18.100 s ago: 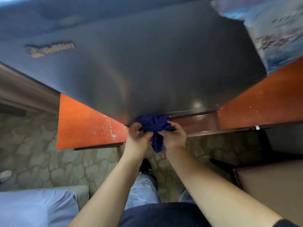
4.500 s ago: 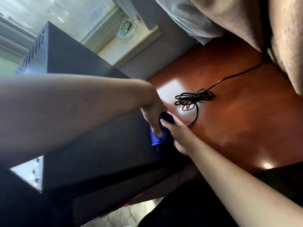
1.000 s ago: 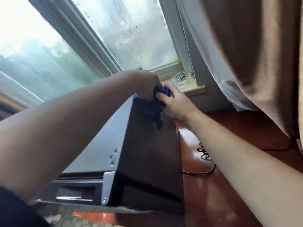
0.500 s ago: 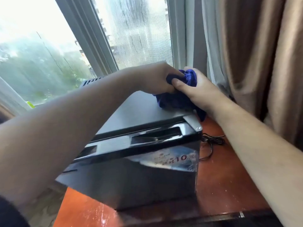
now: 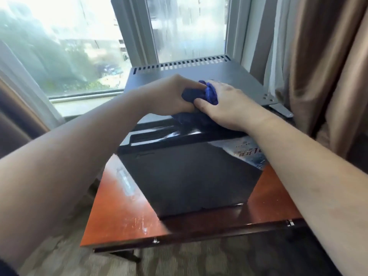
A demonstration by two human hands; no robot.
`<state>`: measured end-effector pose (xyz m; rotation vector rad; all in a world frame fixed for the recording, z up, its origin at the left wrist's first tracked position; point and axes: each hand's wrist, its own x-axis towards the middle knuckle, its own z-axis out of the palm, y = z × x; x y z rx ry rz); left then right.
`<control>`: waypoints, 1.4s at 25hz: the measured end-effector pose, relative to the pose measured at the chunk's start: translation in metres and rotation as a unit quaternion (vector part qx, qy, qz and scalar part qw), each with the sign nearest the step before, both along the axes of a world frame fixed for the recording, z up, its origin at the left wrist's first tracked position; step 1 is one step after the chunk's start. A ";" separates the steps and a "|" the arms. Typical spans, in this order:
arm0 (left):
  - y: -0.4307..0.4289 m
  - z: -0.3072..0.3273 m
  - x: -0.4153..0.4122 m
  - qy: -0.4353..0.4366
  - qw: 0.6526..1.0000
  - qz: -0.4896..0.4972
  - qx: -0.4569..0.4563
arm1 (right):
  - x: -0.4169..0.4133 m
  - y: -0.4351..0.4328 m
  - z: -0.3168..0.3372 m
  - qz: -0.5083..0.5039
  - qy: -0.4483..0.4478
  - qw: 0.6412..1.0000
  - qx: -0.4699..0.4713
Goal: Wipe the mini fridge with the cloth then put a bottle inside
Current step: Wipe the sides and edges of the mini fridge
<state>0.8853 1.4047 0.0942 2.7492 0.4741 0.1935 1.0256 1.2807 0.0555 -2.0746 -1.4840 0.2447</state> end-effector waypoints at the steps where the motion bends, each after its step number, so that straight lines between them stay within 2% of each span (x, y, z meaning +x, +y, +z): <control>1: 0.002 -0.002 -0.016 -0.009 1.000 0.018 -0.004 | -0.013 0.007 -0.003 0.012 -0.001 1.000 0.006; 4: 0.006 -0.008 -0.059 -0.030 0.998 0.050 -0.022 | -0.051 0.023 -0.008 0.032 -0.015 0.999 0.015; 8: 0.012 -0.010 -0.104 -0.035 0.999 0.023 -0.010 | -0.100 0.028 -0.009 0.002 -0.035 0.999 0.008; 15: 0.069 -0.030 -0.176 -0.095 0.992 -0.078 0.018 | -0.207 0.046 -0.014 -0.112 -0.037 0.992 0.052; 18: 0.092 -0.048 -0.197 -0.152 0.982 -0.110 -0.024 | -0.247 0.064 -0.016 -0.187 -0.041 0.980 0.060; 22: 0.117 -0.073 -0.214 -0.193 0.966 -0.144 -0.092 | -0.281 0.084 -0.021 -0.229 -0.090 0.968 0.041; 24: 0.128 -0.085 -0.216 -0.195 0.962 -0.160 -0.106 | -0.291 0.092 -0.028 -0.239 -0.132 0.962 0.011; 26: 0.134 -0.100 -0.218 -0.215 0.954 -0.160 -0.136 | -0.297 0.102 -0.037 -0.240 -0.217 0.946 -0.037; 31: 0.126 -0.156 -0.216 -0.239 0.913 -0.138 -0.300 | -0.300 0.103 -0.071 -0.184 -0.440 0.875 -0.083; 35: 0.118 -0.210 -0.211 -0.236 0.888 -0.056 -0.392 | -0.304 0.098 -0.117 -0.134 -0.490 0.850 -0.136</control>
